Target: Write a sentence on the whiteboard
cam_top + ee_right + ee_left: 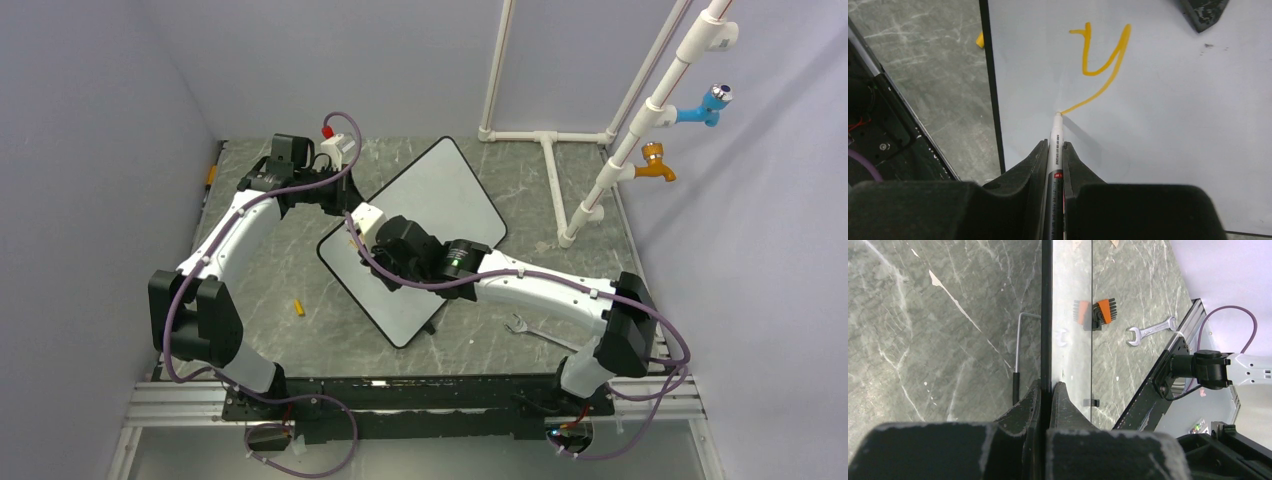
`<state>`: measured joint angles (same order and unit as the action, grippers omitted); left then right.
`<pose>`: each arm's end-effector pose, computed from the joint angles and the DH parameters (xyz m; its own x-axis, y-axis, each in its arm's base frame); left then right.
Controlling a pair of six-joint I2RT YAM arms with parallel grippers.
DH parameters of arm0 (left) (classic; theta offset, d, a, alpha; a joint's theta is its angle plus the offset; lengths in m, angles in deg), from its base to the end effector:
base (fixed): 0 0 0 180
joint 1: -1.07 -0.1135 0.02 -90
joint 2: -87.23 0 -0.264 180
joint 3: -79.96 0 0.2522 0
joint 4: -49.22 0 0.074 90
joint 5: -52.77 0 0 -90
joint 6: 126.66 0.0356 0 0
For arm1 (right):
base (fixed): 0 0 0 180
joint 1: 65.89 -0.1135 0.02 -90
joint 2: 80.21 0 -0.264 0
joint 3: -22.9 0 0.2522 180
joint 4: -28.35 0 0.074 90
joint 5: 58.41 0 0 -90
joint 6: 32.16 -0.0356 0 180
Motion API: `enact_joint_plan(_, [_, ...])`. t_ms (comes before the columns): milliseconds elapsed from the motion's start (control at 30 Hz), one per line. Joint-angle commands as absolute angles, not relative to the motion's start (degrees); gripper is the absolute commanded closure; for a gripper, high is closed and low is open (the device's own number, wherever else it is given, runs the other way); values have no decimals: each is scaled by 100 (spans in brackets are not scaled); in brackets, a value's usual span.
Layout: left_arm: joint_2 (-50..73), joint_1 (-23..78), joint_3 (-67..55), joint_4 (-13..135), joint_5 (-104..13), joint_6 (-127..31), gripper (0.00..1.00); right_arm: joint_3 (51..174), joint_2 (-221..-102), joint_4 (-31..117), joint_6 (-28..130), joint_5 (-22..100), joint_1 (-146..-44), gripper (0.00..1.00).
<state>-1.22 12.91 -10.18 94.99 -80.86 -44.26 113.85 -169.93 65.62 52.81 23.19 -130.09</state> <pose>0.3244 -0.0931 0.3154 -0.7587 0.0612 -0.6486 0.5380 0.6203 -0.5708 0.1610 0.3211 0.3187 -0.3287 -0.4806 -0.8130 -0.8136 0.5813 -0.0147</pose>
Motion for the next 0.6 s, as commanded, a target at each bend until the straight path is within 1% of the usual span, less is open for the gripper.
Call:
enact_joint_plan(0, [56,1353,-1005,9412,-7271,-3845,100,11697,-17174,6587,5248,2298,-13098,100])
enact_joint_plan(367, [65,1356,-994,9417,-7275,-3850,100,12357,-17428,6513,5504,1897,-13111,100])
enact_joint_plan(567, [74,1356,-991,9419,-7256,-3843,100,12446,-17239,6494,5474,1993,-13110,100])
